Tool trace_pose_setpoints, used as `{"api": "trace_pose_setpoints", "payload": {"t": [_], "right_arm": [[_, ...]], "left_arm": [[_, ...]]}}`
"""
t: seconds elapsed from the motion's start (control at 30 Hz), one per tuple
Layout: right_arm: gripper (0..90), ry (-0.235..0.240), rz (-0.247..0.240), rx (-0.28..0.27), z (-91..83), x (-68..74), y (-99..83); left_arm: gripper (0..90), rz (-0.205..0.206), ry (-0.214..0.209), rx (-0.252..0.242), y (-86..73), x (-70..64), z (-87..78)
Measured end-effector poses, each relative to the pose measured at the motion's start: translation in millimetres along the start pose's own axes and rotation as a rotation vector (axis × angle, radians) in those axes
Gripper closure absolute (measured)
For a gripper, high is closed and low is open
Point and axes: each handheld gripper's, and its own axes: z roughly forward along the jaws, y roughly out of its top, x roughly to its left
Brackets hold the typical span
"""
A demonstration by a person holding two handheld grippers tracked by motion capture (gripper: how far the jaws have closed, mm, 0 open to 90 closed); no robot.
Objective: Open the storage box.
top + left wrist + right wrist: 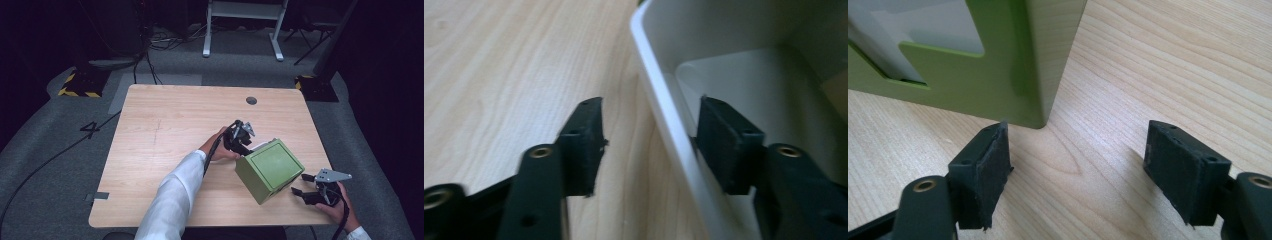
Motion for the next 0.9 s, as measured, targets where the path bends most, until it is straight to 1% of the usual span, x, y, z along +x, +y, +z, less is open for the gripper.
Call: {"api": "trace_pose_setpoints", "payload": {"t": [0.03,0.07,0.13,0.2,0.27,0.33,0.37,0.43,0.5,0.53,0.57,0.67,0.7,0.73,0.8,0.9], "right_arm": [[26.7,0.0,0.0,0.0,-0.1,0.0,-0.1],[26.7,0.0,0.0,0.0,-0.1,0.0,-0.1],[26.7,0.0,-0.001,0.0,-0.1,0.0,-0.1],[26.7,0.0,-0.001,0.0,-0.1,0.0,-0.1],[26.7,0.0,0.0,0.0,-0.1,0.0,-0.1],[26.7,0.0,0.0,0.0,-0.1,0.0,-0.1],[26.7,0.0,-0.001,0.0,-0.1,0.0,-0.1],[26.7,0.0,0.0,0.0,-0.1,0.1,-0.1],[26.7,0.0,0.0,0.0,-0.1,0.0,-0.1],[26.7,0.0,0.0,0.0,-0.1,0.0,-0.1],[26.7,0.0,0.0,0.0,-0.1,0.0,-0.1],[26.7,0.001,0.0,0.0,-0.1,0.0,0.0],[26.7,0.0,0.0,0.0,-0.1,0.0,0.0],[26.7,0.0,0.0,0.0,-0.1,0.0,-0.1],[26.7,0.0,0.0,0.0,-0.1,0.0,0.0],[26.7,0.0,0.0,0.0,-0.1,0.0,-0.1]], "left_arm": [[55.3,-0.009,-0.001,-0.002,-0.9,0.4,-0.3],[56.3,0.0,-0.006,-0.001,-1.6,1.4,-1.2],[60.6,0.005,-0.002,0.0,-3.3,2.6,-2.7],[63.7,0.006,0.017,0.005,-5.3,5.5,-6.7],[65.6,-0.005,0.041,0.005,-8.6,9.4,-10.8],[65.5,-0.02,0.054,0.002,-12.2,13.3,-14.6],[65.4,-0.025,0.059,0.01,-13.8,15.5,-17.0],[65.4,-0.041,0.071,0.0,-17.9,20.0,-20.0],[65.0,-0.055,0.075,0.005,-21.7,24.4,-22.9],[64.9,-0.054,0.079,0.002,-23.1,26.2,-23.6],[65.3,-0.064,0.082,0.004,-25.2,28.1,-25.0],[65.7,-0.067,0.091,-0.006,-28.5,32.8,-27.7],[65.8,-0.078,0.096,-0.007,-29.5,33.2,-28.5],[65.8,-0.073,0.096,-0.004,-29.9,34.6,-29.4],[66.0,-0.083,0.102,-0.012,-31.5,35.9,-30.5],[66.1,-0.082,0.113,-0.008,-33.6,38.8,-33.3]]}}
